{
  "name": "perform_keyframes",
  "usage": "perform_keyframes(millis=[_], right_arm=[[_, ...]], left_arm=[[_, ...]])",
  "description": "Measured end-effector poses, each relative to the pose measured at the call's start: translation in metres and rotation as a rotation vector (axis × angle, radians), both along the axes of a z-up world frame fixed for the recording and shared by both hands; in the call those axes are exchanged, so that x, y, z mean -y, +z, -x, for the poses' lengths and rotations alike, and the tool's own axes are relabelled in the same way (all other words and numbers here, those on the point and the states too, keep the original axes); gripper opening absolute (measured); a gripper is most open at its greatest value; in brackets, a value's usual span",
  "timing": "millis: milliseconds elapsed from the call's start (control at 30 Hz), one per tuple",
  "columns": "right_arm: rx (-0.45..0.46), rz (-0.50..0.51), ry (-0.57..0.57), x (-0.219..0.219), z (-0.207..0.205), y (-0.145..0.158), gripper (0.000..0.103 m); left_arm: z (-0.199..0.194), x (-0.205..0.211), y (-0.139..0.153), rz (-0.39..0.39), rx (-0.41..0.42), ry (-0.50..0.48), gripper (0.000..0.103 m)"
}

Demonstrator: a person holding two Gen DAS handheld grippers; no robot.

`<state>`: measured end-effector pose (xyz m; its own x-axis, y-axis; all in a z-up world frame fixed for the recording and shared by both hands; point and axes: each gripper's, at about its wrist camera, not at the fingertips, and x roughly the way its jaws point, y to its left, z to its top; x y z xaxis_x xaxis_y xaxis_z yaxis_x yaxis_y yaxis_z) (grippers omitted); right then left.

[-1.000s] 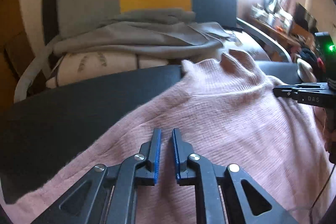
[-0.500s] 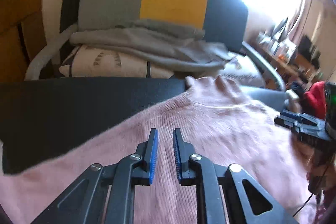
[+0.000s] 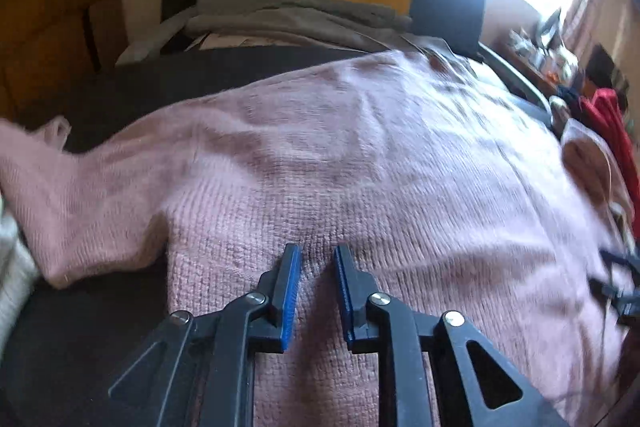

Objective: Fold clothes

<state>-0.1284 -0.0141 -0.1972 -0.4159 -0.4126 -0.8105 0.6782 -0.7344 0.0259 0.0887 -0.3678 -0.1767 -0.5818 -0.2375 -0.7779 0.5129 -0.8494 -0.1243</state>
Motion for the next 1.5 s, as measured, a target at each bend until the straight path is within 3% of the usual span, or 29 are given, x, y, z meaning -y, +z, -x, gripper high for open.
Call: perform_keyframes(millis=[100, 167, 267, 400, 467, 633, 733, 867, 1000, 1100, 1167, 1233, 1267, 1300, 1367, 1500], right_arm=[[-0.046, 0.03, -0.01, -0.013, -0.012, -0.004, 0.086], [-0.031, 0.051, -0.015, -0.015, -0.01, -0.002, 0.091], [-0.009, 0.083, -0.023, -0.019, -0.006, 0.001, 0.092], [0.019, 0.194, -0.092, -0.043, -0.011, 0.015, 0.091], [-0.002, 0.214, -0.134, -0.06, -0.014, 0.023, 0.089], [0.005, 0.293, -0.287, -0.12, -0.004, 0.038, 0.089], [0.059, 0.511, -0.464, -0.181, 0.021, 0.049, 0.089], [0.136, 0.818, -0.73, -0.261, 0.053, 0.039, 0.089], [0.169, 0.939, -0.967, -0.309, 0.087, 0.009, 0.089], [0.22, 1.0, -1.005, -0.316, 0.111, -0.01, 0.087], [0.219, 1.003, -0.975, -0.309, 0.124, -0.011, 0.083], [0.228, 0.973, -0.945, -0.299, 0.136, -0.009, 0.068], [0.236, 0.945, -0.93, -0.292, 0.142, -0.008, 0.041], [0.243, 0.917, -0.914, -0.286, 0.148, -0.007, 0.02], [0.257, 0.866, -0.882, -0.273, 0.159, -0.004, 0.011], [0.233, 0.879, -0.779, -0.24, 0.168, 0.022, 0.011]], left_arm=[[-0.002, 0.002, -0.001, -0.009, -0.004, 0.01, 0.018], [0.001, -0.004, 0.004, 0.023, 0.025, 0.021, 0.018], [-0.009, -0.027, 0.022, 0.005, -0.017, 0.03, 0.019], [-0.024, -0.071, 0.035, -0.081, -0.104, -0.078, 0.021], [-0.02, -0.091, 0.031, -0.116, -0.087, -0.139, 0.021], [-0.001, -0.144, 0.026, -0.031, 0.001, -0.254, 0.021], [0.008, -0.17, 0.024, 0.019, 0.032, -0.306, 0.021], [0.014, -0.189, 0.014, 0.097, 0.057, -0.341, 0.028], [0.016, -0.199, 0.009, 0.153, 0.072, -0.353, 0.029], [0.019, -0.194, 0.008, 0.137, 0.069, -0.348, 0.03], [0.021, -0.191, 0.008, 0.123, 0.067, -0.344, 0.031], [0.023, -0.189, 0.008, 0.115, 0.066, -0.342, 0.031], [0.025, -0.187, 0.007, 0.11, 0.065, -0.34, 0.031], [0.026, -0.186, 0.007, 0.105, 0.063, -0.338, 0.031], [0.027, -0.185, 0.007, 0.095, 0.057, -0.338, 0.031], [0.025, -0.18, 0.008, 0.063, 0.042, -0.351, 0.031]])
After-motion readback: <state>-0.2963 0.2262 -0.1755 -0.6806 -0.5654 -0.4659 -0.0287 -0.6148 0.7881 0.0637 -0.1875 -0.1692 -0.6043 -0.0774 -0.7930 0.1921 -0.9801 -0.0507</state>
